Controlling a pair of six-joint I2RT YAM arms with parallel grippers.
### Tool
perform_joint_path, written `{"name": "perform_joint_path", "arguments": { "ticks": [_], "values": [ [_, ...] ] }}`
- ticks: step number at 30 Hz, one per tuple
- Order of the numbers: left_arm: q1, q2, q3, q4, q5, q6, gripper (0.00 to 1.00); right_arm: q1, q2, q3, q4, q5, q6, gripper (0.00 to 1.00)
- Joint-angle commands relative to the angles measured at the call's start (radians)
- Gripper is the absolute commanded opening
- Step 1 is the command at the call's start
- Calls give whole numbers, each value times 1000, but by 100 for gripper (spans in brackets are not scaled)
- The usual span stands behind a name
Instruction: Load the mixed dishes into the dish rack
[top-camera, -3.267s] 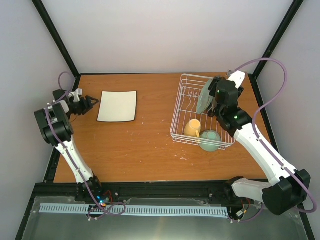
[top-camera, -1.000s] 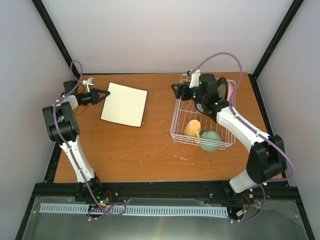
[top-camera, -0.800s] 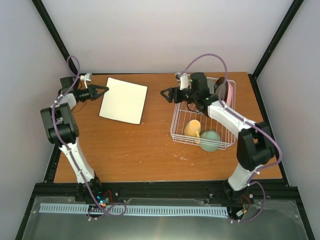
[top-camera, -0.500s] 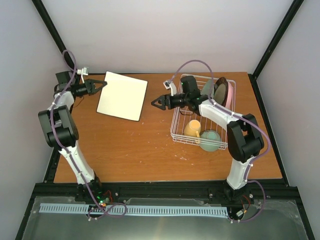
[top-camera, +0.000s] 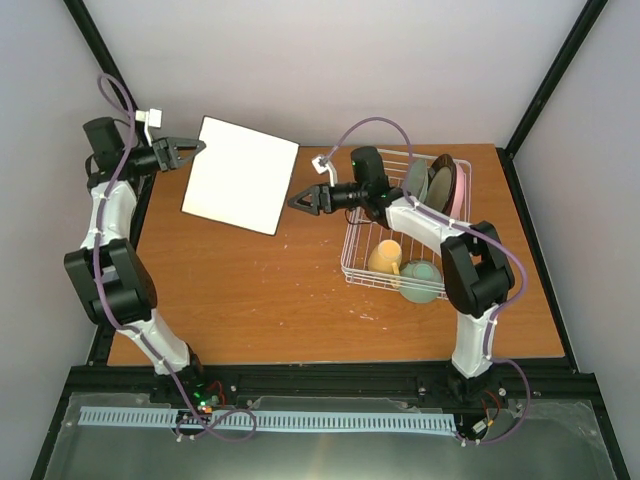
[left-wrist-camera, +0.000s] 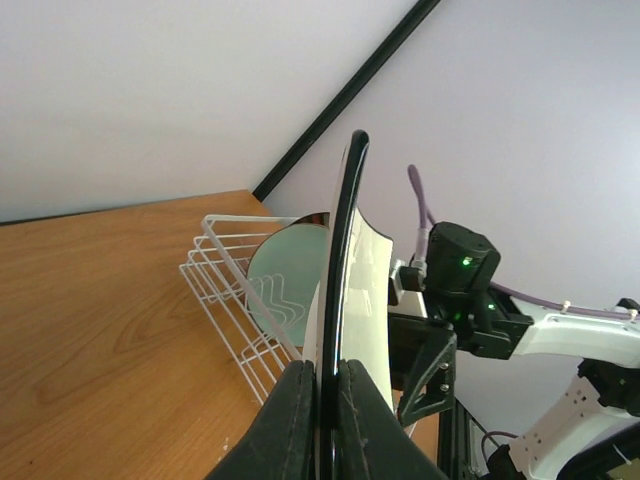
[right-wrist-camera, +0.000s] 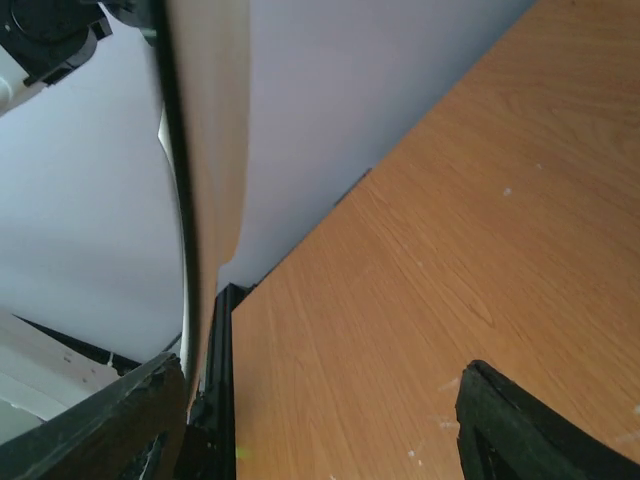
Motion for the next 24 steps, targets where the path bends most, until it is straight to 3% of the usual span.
{"name": "perform_joint_path", "arguments": {
  "ticks": [1,11,16,19,24],
  "values": [
    [-4,-94,11,14,124,-64,1,18,20,23,207,-51,124,73],
    [-4,-169,-95,129,99,-158,1,51,55,22,518,-94,337,74],
    [-8,-180,-116,184,89,-201,1,79,105,43,707,-121,471,68],
    [-14,-185,-132,215,85,-224,1,98,137,77,796,-153,543,55],
    [-20,-186,-150,242,75,-242,1,115,157,99,882,-173,616,21]
  ]
}}
